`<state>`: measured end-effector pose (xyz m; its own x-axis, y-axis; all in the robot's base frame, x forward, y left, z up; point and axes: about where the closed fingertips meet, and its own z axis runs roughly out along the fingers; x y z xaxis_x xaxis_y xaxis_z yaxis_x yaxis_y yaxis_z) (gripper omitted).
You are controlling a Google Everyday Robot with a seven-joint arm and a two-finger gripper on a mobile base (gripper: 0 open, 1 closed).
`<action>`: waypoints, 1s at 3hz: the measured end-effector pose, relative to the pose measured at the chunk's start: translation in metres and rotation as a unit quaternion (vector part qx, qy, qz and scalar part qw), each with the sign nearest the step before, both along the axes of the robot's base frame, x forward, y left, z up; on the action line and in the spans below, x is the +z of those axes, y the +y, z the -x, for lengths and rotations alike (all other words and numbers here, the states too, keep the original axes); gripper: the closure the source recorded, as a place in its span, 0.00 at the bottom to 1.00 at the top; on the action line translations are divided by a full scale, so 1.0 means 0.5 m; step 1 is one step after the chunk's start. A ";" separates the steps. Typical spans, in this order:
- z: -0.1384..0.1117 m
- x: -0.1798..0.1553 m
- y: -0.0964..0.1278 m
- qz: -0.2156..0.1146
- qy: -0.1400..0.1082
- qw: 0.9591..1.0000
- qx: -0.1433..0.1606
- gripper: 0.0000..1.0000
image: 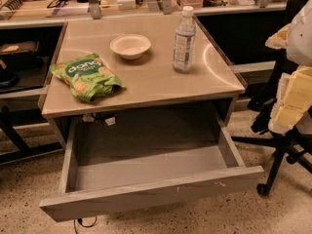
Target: Close top drawer
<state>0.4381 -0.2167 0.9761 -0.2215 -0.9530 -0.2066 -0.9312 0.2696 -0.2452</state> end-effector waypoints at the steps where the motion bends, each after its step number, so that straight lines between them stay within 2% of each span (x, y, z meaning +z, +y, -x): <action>1: 0.000 0.000 0.000 0.000 0.000 1.000 0.000 0.00; 2: 0.000 0.000 0.000 0.000 0.000 1.000 0.000 0.19; 3: 0.000 0.000 0.000 0.000 0.000 1.000 0.000 0.42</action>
Offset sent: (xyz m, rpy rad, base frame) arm 0.0000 0.0000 0.0000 0.0000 0.0000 0.0000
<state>0.4381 -0.2167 0.9761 -0.2215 -0.9530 -0.2066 -0.9312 0.2696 -0.2453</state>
